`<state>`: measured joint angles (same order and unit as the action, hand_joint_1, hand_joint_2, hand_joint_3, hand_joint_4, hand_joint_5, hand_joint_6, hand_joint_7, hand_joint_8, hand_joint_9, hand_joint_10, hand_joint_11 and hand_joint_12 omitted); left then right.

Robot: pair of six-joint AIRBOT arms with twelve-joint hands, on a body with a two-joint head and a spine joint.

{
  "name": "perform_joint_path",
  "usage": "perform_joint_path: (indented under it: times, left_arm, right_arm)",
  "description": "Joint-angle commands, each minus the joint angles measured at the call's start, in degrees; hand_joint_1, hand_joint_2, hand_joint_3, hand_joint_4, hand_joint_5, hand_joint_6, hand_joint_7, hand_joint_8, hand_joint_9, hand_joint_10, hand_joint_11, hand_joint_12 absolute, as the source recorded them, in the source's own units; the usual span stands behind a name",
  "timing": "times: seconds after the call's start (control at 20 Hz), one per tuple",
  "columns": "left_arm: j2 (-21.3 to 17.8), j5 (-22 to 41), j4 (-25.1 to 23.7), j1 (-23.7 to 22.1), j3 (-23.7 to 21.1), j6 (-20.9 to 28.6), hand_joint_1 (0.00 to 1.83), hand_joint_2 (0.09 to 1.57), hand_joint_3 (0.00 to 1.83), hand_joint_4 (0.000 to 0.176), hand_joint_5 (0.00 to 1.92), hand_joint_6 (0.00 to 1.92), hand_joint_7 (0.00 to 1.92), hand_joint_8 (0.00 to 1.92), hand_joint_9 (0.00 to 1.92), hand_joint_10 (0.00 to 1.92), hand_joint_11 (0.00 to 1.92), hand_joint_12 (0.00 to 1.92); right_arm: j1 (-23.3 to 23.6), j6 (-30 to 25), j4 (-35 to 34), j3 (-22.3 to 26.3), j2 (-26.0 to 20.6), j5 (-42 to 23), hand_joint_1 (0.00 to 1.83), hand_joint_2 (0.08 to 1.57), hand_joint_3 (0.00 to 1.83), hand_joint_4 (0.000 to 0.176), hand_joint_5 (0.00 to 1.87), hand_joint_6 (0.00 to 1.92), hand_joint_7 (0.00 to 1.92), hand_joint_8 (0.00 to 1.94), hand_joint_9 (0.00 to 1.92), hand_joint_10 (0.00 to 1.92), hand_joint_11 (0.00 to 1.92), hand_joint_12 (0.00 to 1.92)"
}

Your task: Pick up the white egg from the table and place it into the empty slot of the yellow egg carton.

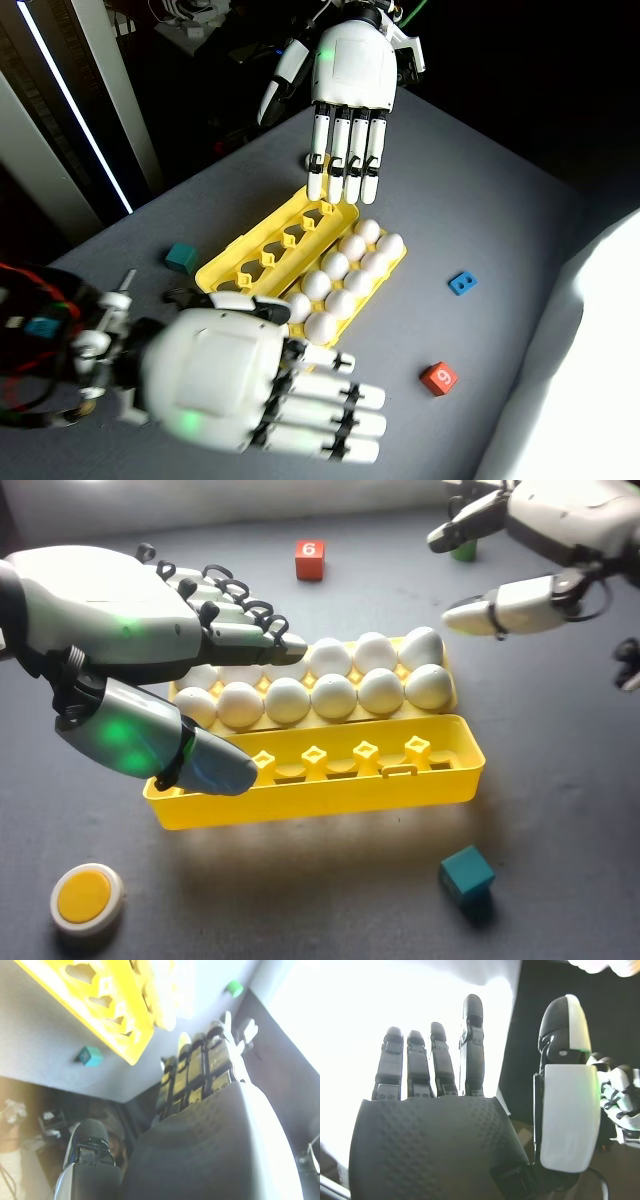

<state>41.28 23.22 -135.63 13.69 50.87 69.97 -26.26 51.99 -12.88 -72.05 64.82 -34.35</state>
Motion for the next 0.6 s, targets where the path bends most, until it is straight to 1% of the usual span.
perform_joint_path:
  times: [0.0,0.1,0.15,0.2,0.3,0.35,0.4,0.45,0.5,0.55]
  left_arm:
    - [0.1,-3.7,1.1,-0.8,-0.2,0.1,0.00,1.15,0.00,0.000,0.00,0.00,0.02,0.01,0.00,0.00,0.00,0.00]
    - [0.1,-3.7,1.1,-0.8,-0.1,0.1,0.00,1.15,0.00,0.000,0.00,0.00,0.02,0.00,0.00,0.00,0.00,0.00]
    - [0.1,-3.7,1.1,-0.8,-0.1,0.1,0.00,1.15,0.00,0.000,0.00,0.00,0.02,0.00,0.00,0.00,0.00,0.00]
    - [0.1,-3.7,1.1,-0.9,-0.1,0.1,0.00,1.15,0.00,0.000,0.00,0.00,0.01,0.00,0.00,0.00,0.00,0.00]
    - [0.1,-3.7,1.1,-1.0,-0.1,0.1,0.00,1.15,0.00,0.000,0.00,0.00,0.03,0.01,0.01,0.00,0.00,0.00]
    - [0.1,-3.7,1.1,-1.1,-0.1,0.1,0.00,1.15,0.00,0.000,0.00,0.00,0.02,0.00,0.00,0.00,0.00,0.00]
    - [0.1,-3.7,1.1,-1.1,-0.1,0.1,0.00,1.15,0.00,0.000,0.00,0.00,0.02,0.00,0.00,0.00,0.00,0.00]
    - [0.1,-3.7,1.1,-1.2,-0.2,0.1,0.00,1.16,0.00,0.000,0.01,0.00,0.03,0.01,0.01,0.01,0.00,0.00]
    - [0.1,-3.7,1.2,-1.3,-0.2,0.1,0.00,1.15,0.00,0.000,0.00,0.00,0.02,0.00,0.00,0.00,0.00,0.00]
    - [0.1,-3.7,1.2,-1.4,-0.2,0.1,0.00,1.15,0.00,0.000,0.00,0.00,0.02,0.00,0.00,0.00,0.00,0.00]
  right_arm:
    - [0.9,0.1,0.7,1.4,-1.2,-5.8,0.72,0.96,0.01,0.058,0.69,0.00,0.16,0.00,0.00,0.00,0.00,0.00]
    - [0.8,2.0,0.7,5.2,-4.8,-3.7,0.78,0.94,0.00,0.034,0.71,0.01,0.21,0.02,0.00,0.00,0.00,0.00]
    - [0.6,2.6,0.7,7.0,-6.5,-2.6,0.78,0.93,0.00,0.034,0.71,0.01,0.22,0.02,0.00,0.00,0.00,0.00]
    - [0.3,2.9,0.7,8.7,-8.3,-2.2,0.77,0.94,0.00,0.042,0.72,0.01,0.21,0.02,0.00,0.00,0.00,0.00]
    - [0.6,3.6,0.7,11.7,-11.2,-0.8,0.77,0.94,0.00,0.039,0.72,0.01,0.19,0.01,0.00,0.00,0.00,0.00]
    - [1.2,4.7,0.7,13.8,-13.0,0.1,0.74,0.95,0.00,0.045,0.72,0.01,0.19,0.00,0.00,0.00,0.00,0.00]
    - [1.8,5.3,0.7,15.3,-14.4,1.2,0.74,0.96,0.01,0.044,0.72,0.01,0.20,0.01,0.00,0.00,0.00,0.00]
    - [2.4,6.1,0.7,16.9,-15.9,2.3,0.76,0.97,0.01,0.022,0.77,0.03,0.23,0.02,0.00,0.00,0.00,0.00]
    - [2.9,6.8,0.7,18.2,-17.4,3.0,0.71,1.03,0.00,0.000,0.89,0.01,0.39,0.06,0.27,0.00,0.00,0.52]
    - [3.2,8.0,0.7,19.5,-18.8,3.4,0.67,1.07,0.00,0.000,0.92,0.01,0.55,0.05,0.47,0.05,0.01,1.01]
